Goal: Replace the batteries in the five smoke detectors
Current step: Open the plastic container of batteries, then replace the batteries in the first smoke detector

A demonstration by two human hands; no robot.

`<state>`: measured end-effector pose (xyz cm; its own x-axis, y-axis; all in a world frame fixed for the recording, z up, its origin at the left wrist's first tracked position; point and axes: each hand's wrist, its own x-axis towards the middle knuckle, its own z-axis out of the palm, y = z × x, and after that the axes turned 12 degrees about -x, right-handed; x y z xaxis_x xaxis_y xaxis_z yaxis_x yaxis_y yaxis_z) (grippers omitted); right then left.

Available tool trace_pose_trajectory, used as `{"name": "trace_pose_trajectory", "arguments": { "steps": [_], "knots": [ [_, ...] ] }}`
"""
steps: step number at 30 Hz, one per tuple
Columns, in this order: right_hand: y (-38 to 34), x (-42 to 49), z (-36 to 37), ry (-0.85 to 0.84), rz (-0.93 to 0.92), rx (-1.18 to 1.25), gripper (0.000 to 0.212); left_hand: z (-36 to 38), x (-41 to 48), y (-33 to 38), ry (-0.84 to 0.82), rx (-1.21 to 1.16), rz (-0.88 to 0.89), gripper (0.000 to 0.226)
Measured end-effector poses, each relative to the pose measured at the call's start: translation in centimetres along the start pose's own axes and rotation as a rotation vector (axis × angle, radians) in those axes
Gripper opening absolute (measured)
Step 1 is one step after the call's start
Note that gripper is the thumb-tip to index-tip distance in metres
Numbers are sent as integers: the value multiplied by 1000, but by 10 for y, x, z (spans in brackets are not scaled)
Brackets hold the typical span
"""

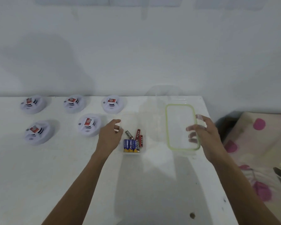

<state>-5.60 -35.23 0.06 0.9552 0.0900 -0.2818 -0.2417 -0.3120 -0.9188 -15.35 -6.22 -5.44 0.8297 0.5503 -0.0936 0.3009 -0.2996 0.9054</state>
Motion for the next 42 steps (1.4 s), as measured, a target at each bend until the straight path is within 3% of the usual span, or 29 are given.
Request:
{"name": "trace_pose_trajectory", "arguments": {
  "steps": [9, 20, 25, 32, 36, 42],
  "knots": [
    [-11, 109, -52, 133, 42, -53, 40, 47, 71, 28, 78, 134, 23, 32],
    [7, 183, -34, 113, 116, -235, 49, 74, 123, 53, 109, 345, 100, 34],
    [20, 190, -22, 292, -34, -604, 41, 77, 136, 56, 116, 342, 87, 34],
    [33, 193, -18, 374, -123, -764, 43, 77, 143, 60, 110, 279, 62, 33],
    [31, 185, -24, 420, -170, -771, 41, 73, 138, 60, 98, 191, 61, 36],
    [15, 153, -12, 444, -360, -665, 32, 60, 123, 60, 95, 240, 141, 33]
  ]
}}
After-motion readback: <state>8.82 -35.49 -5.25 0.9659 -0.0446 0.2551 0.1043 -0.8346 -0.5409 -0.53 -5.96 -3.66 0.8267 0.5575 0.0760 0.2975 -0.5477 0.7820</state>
